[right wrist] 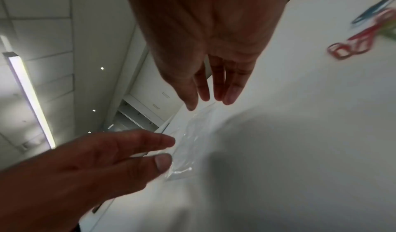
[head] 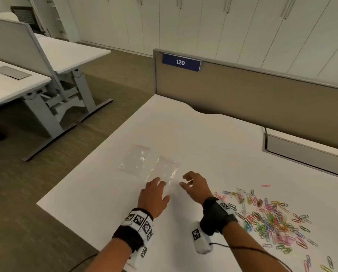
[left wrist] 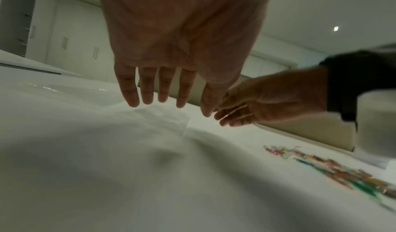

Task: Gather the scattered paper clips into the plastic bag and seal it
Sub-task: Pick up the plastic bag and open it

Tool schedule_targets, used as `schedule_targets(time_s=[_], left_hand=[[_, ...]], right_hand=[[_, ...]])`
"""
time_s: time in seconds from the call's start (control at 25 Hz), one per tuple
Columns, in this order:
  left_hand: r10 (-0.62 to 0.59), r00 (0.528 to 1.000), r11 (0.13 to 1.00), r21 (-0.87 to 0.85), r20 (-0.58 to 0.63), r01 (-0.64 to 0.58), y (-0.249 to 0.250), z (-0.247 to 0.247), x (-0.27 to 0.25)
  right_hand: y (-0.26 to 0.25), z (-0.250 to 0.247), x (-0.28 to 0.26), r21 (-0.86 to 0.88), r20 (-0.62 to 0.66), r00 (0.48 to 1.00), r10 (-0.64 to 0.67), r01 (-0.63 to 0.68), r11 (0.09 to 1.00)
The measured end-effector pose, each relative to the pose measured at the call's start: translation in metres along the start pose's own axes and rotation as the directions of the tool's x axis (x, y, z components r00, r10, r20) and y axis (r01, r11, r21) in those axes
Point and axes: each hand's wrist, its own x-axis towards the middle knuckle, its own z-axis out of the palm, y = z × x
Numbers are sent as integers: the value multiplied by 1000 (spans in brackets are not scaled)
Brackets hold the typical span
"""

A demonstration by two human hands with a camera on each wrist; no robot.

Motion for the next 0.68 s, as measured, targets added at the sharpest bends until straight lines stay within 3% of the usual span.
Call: schedule_targets(time_s=[0.2,0.32,0.4,0.56,0.68], left_hand=[[2,988,989,147,155,-25,-24,4,26],[46,991,997,60,124,-54,-33,8,28],[73,995,997,-25,63,-71,-37,10,31],[69,997,990,-121,-14,-71,-44,13,37],[92,996,994,-61,-4,-92,-44,11,41]], right_hand=[[-8,5,50,-111,42,993,111,-106,988],[-5,14,63,-248,85,988,128,-104,963],[-6,20,68,-245,63,983,170,-150,958],[-3,23,63,67,3,941,338,-337,939],[-4,14,42,443,80,920,383,-377,813]])
